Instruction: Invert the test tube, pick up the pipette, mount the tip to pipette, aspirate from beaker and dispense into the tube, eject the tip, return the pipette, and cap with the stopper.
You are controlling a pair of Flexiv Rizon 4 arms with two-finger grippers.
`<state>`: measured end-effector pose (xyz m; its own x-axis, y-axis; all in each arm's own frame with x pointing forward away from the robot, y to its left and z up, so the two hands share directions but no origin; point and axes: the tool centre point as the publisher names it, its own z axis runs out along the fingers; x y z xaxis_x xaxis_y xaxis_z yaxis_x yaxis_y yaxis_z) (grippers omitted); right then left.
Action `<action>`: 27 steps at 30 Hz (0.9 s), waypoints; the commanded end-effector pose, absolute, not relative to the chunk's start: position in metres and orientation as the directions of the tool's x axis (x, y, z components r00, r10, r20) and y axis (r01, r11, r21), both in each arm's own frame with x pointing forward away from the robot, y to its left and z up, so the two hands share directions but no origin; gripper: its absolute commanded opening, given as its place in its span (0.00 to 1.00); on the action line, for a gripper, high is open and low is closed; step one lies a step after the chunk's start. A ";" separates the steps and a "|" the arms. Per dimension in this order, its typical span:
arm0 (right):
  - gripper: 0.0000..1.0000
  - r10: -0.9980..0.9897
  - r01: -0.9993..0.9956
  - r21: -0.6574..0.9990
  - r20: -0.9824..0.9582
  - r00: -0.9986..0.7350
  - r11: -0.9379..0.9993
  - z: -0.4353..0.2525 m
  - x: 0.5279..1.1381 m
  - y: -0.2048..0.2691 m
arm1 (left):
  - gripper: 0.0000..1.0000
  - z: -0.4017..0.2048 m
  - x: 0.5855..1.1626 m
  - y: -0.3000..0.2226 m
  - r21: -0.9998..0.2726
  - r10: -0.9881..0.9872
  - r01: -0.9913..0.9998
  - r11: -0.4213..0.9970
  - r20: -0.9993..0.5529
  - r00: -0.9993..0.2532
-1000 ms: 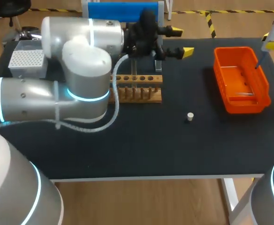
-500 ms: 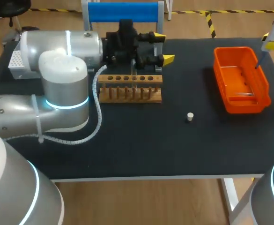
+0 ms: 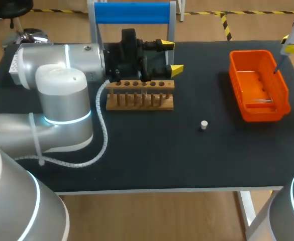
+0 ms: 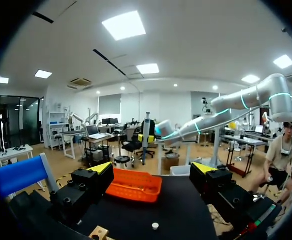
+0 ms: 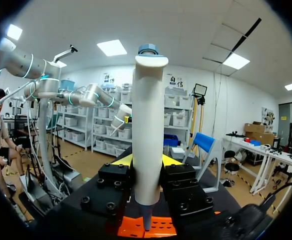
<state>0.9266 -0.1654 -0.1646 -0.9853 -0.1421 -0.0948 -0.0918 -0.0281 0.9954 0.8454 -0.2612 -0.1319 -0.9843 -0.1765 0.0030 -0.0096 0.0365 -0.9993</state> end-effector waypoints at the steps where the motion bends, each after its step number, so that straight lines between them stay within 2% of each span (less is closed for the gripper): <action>1: 0.00 -0.144 -0.092 0.995 -0.095 -0.985 -0.025 -0.164 0.927 -0.166 | 1.00 -0.134 0.846 -0.263 -1.000 -0.177 -0.004 0.008 0.003 -0.984; 27: 0.00 -0.144 -0.092 0.995 -0.095 -0.985 -0.025 -0.164 0.927 -0.166 | 1.00 -0.129 0.845 -0.267 -0.997 -0.164 0.007 0.076 -0.019 -0.986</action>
